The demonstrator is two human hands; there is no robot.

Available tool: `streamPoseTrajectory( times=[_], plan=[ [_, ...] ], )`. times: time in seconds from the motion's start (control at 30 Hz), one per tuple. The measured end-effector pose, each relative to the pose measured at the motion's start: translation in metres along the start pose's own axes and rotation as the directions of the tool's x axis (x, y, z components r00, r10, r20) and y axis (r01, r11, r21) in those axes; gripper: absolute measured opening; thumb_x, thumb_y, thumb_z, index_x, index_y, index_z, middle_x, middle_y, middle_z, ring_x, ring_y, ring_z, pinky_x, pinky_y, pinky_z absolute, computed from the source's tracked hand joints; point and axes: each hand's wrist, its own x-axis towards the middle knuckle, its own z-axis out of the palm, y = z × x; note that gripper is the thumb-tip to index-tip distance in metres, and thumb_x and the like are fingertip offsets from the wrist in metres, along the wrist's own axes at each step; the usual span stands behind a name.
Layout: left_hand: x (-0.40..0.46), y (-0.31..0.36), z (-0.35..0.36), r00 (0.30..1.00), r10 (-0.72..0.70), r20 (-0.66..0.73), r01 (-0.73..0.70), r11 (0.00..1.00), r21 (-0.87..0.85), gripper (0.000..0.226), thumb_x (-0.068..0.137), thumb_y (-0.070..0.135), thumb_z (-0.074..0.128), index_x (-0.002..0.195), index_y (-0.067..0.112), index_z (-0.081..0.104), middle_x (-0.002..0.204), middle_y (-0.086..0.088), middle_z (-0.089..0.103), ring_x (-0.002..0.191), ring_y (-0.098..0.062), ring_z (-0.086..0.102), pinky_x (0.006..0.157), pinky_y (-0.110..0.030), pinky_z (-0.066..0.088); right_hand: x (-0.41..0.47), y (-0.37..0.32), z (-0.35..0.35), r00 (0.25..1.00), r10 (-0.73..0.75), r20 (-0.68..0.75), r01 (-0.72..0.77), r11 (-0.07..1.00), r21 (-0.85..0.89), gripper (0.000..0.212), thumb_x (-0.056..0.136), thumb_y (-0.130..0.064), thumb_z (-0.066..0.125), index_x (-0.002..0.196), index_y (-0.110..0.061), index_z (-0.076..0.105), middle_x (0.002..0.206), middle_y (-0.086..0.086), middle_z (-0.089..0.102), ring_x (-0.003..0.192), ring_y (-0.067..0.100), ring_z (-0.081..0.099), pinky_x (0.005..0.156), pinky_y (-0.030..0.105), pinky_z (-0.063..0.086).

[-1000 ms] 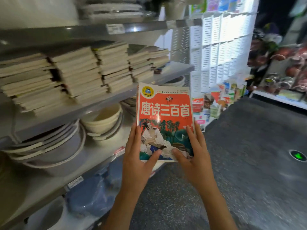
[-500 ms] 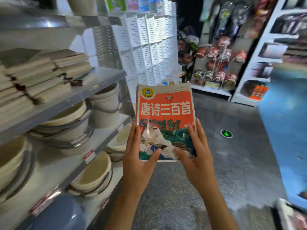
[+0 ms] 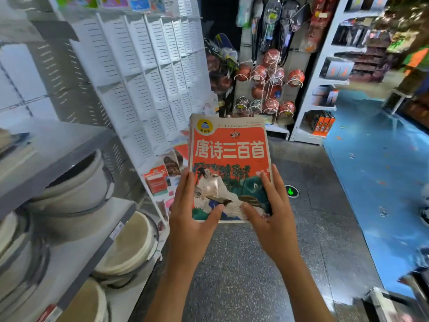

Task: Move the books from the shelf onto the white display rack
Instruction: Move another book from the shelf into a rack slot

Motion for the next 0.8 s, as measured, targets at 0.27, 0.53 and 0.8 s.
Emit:
streamPoseTrajectory(
  times=[0.27,0.53,0.8],
  plan=[
    [0.106,-0.054,0.114,0.999,0.008,0.054,-0.008,1.0,0.008,0.085,0.081,0.033,0.075,0.151,0.02,0.03,0.157,0.009,0.028,0.144,0.011,0.019,0.113,-0.007,0.021,0.122,0.104,-0.004,0.999,0.047,-0.021,-0.047,0.999,0.015,0.078,0.085,-0.019,0.073,0.149,-0.033,0.031,0.162,-0.019,0.011,0.142,-0.01,0.021,0.104,0.003,0.031],
    [0.249,-0.085,0.243,0.999,-0.016,0.036,0.013,0.996,0.091,0.088,0.08,0.023,0.079,0.153,0.015,0.031,0.159,0.002,0.03,0.146,0.002,0.022,0.117,-0.023,0.03,0.298,0.202,-0.028,1.0,0.028,0.0,-0.028,0.996,0.085,0.079,0.086,-0.018,0.073,0.142,-0.046,0.025,0.161,-0.023,0.01,0.145,-0.004,0.021,0.105,0.004,0.03],
    [0.364,-0.134,0.328,0.994,-0.095,-0.051,0.101,0.987,0.126,0.088,0.08,0.023,0.08,0.154,0.014,0.033,0.158,0.008,0.029,0.144,0.008,0.02,0.109,-0.001,0.019,0.445,0.278,-0.016,0.996,0.011,0.093,-0.022,0.994,0.111,0.076,0.086,-0.017,0.072,0.146,-0.037,0.03,0.158,-0.027,0.009,0.141,-0.011,0.023,0.095,-0.004,0.029]
  ],
)
